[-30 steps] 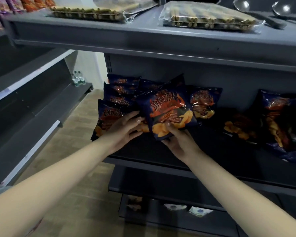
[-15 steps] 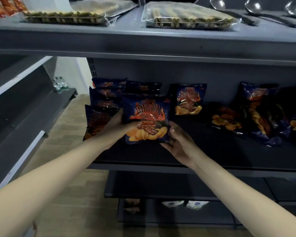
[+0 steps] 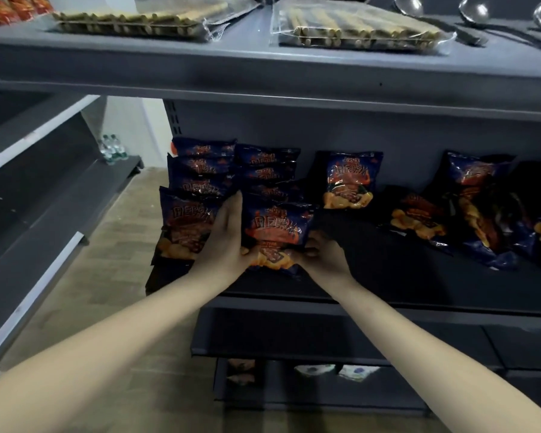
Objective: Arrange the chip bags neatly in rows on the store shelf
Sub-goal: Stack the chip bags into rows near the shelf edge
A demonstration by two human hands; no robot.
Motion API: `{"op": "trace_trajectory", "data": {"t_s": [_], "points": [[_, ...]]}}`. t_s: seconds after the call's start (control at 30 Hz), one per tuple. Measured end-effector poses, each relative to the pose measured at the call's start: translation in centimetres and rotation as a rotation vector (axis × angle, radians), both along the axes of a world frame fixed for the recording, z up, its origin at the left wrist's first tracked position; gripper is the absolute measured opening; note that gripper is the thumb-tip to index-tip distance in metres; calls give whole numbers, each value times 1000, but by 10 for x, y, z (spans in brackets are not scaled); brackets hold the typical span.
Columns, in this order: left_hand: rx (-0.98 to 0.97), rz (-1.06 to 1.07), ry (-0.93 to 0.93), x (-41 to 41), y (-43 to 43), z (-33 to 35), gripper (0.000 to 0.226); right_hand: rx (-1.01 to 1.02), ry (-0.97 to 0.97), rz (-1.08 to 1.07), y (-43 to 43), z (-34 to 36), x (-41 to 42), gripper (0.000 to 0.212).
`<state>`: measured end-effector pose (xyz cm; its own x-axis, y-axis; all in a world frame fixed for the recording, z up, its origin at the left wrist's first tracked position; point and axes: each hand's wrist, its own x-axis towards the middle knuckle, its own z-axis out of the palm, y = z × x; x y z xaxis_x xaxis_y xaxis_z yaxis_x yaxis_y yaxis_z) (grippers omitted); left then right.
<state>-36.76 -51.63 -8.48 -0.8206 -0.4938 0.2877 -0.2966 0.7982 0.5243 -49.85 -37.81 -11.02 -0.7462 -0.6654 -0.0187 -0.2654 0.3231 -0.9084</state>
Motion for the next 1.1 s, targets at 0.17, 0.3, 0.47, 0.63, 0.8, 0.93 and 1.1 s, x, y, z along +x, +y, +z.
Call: {"op": "trace_trajectory", "data": {"t_s": [0.17, 0.3, 0.47, 0.63, 0.8, 0.93, 1.1], "points": [[-417, -36, -211, 8, -14, -25, 109, 21, 140, -20, -5, -2, 4, 26], [-520, -25, -291, 8, -21, -36, 116, 7, 361, -52, -3, -10, 10, 87], [-565, 0, -280, 5, -29, -44, 111, 252, 741, 210, -1, -27, 10, 107], [-547, 7, -285, 3, -39, -46, 104, 240, 655, 195, -6, -30, 9, 102], [-551, -25, -222, 0, -44, -52, 107, 242, 640, 220, -6, -27, 4, 91], [-575, -56, -174, 0, -48, -58, 101, 284, 724, 178, -6, -31, 4, 85], [-591, -83, -221, 5, -51, -59, 86, 352, 853, 68, -6, -38, 14, 73]]}}
